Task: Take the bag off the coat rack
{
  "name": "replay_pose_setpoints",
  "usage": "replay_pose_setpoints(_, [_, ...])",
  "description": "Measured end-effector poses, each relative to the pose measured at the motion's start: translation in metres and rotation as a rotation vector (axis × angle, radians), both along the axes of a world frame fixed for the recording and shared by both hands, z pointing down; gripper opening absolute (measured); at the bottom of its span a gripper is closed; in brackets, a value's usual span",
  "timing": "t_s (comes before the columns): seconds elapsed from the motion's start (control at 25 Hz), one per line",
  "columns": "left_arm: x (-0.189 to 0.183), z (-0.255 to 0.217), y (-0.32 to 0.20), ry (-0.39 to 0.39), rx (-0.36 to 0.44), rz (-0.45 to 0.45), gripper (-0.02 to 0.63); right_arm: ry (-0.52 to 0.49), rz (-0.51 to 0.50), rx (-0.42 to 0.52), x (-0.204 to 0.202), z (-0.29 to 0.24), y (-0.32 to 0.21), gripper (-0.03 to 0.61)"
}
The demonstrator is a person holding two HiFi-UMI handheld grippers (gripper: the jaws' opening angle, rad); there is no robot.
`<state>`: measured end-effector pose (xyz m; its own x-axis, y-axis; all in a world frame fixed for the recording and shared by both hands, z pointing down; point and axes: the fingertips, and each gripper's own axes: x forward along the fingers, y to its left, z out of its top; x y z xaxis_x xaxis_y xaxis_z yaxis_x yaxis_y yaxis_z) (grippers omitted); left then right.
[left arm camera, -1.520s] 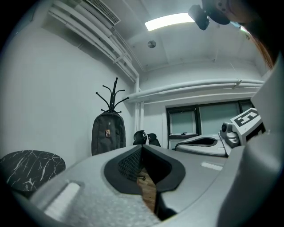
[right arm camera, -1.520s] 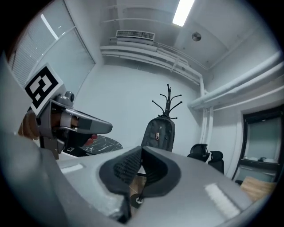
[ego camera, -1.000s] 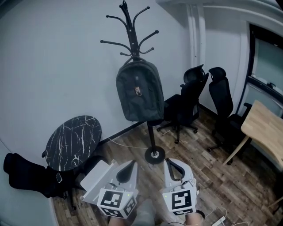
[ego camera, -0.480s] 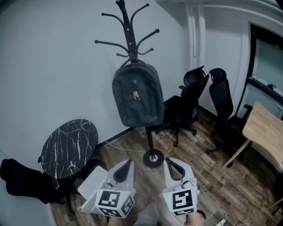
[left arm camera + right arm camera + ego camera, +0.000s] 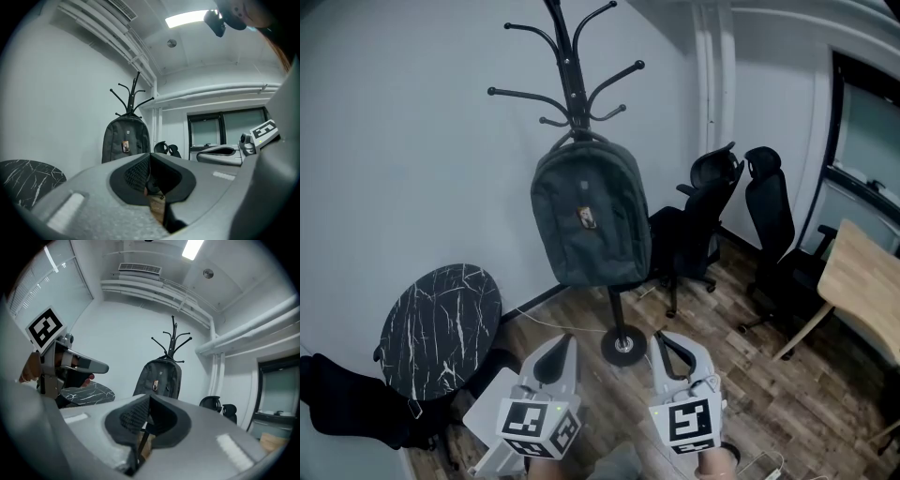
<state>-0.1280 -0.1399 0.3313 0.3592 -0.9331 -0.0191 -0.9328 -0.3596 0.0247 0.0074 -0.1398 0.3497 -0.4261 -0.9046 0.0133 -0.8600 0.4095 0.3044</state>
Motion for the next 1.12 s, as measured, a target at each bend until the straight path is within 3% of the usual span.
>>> replay_pose_setpoints(1.04, [-0.079, -0.011, -0.159, -0.020, 0.003, 0.063, 0.014, 0.032, 0.074, 0.026, -0.035, -0.027, -0.147, 0.002])
replay_pose_setpoints(1.12, [-0.082, -0.012, -0.167, -0.016, 0.001, 0.074, 0.014, 0.030, 0.076, 0.024, -0.036, -0.028, -0.153, 0.025])
